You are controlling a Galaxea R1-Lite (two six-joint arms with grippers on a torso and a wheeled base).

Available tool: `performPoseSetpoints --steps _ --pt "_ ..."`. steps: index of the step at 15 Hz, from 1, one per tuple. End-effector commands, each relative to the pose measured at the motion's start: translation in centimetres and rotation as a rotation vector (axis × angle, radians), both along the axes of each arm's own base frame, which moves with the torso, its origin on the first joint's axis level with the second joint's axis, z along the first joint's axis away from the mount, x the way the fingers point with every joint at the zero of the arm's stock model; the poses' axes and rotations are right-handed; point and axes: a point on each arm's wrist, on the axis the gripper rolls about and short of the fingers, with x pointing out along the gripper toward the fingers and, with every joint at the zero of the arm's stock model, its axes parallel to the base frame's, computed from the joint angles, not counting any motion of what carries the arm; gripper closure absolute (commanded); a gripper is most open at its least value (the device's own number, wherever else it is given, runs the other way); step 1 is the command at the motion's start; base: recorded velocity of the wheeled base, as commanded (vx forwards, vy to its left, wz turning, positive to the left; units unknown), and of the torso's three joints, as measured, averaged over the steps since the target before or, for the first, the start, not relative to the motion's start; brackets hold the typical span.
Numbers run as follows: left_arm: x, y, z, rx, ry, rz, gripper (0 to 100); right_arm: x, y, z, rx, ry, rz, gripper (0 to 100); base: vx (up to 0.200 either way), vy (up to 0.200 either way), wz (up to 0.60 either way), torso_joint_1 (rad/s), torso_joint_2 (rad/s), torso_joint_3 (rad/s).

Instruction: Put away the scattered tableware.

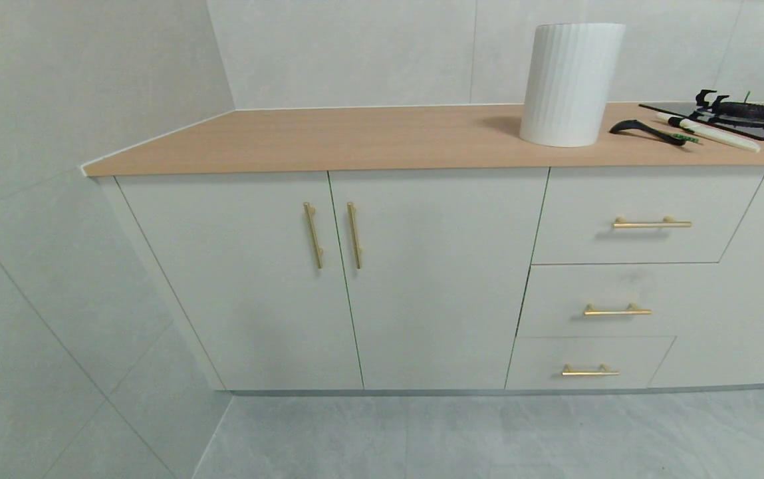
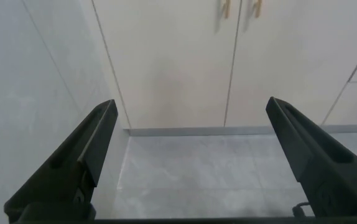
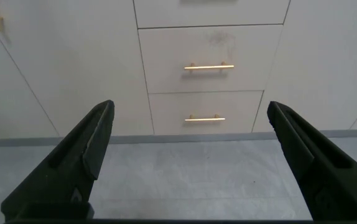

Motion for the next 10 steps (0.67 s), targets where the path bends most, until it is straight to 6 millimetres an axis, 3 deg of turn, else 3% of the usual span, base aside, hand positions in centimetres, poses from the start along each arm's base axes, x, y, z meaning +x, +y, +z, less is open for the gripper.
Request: performPoseSetpoints --steps 1,10 --pt "0.33 0.01 -0.66 0.010 0.000 0.007 0 0.04 0.00 -0.05 -0.009 0.006 0.000 0 0.000 0.000 0.00 0.000 0.00 0.000" --pt "0.37 -0.09 -0.65 0.011 -0.016 -0.051 0 0.04 0.00 -0.04 -0.006 0.005 0.000 0 0.000 0.000 0.00 0.000 0.00 0.000"
